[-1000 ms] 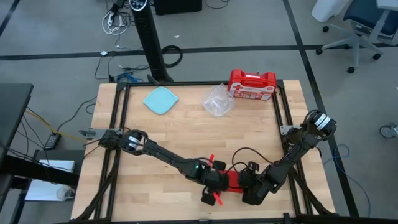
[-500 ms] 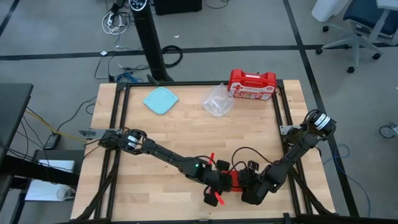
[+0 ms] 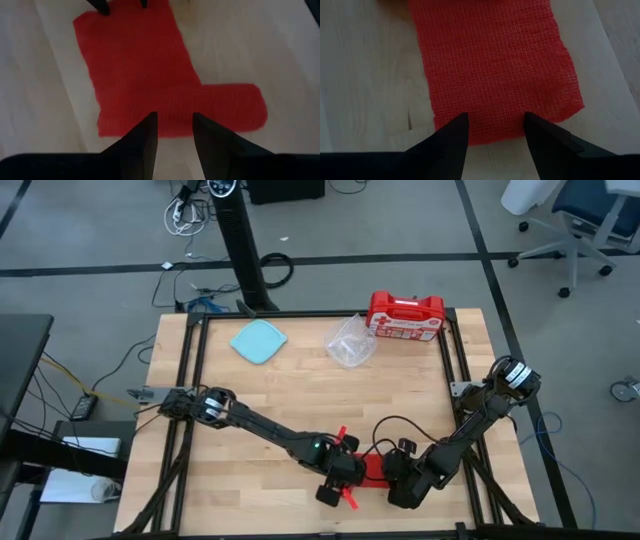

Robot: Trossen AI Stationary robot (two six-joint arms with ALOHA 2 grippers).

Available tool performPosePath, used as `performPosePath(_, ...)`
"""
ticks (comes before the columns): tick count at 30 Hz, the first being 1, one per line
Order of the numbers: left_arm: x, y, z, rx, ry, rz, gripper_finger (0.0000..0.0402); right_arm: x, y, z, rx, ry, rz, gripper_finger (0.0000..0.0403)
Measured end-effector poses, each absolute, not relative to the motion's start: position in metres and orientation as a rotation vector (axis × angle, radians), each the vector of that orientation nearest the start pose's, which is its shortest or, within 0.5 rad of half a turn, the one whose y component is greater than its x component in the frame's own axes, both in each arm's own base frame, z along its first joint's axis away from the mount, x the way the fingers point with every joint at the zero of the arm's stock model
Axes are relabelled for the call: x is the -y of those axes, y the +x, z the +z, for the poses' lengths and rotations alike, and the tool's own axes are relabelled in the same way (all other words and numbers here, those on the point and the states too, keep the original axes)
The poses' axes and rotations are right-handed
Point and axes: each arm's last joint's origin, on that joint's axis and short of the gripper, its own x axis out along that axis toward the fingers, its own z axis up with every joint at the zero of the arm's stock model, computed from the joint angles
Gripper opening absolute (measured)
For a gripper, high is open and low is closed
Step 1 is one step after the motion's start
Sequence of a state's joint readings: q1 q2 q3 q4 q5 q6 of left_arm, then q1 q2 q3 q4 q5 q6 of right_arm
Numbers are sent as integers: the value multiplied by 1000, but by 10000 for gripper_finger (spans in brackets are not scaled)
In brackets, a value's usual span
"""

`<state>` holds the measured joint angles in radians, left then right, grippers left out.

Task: Roll bandage
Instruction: Roll the red bandage

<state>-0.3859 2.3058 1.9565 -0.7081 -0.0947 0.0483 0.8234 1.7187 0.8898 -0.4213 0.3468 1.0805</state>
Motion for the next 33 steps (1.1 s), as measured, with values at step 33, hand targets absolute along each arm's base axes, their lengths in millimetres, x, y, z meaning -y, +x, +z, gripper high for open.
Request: performPosePath(33,194,491,191,-805,249,-333,127,-198,181,192,-1019,448,-236,191)
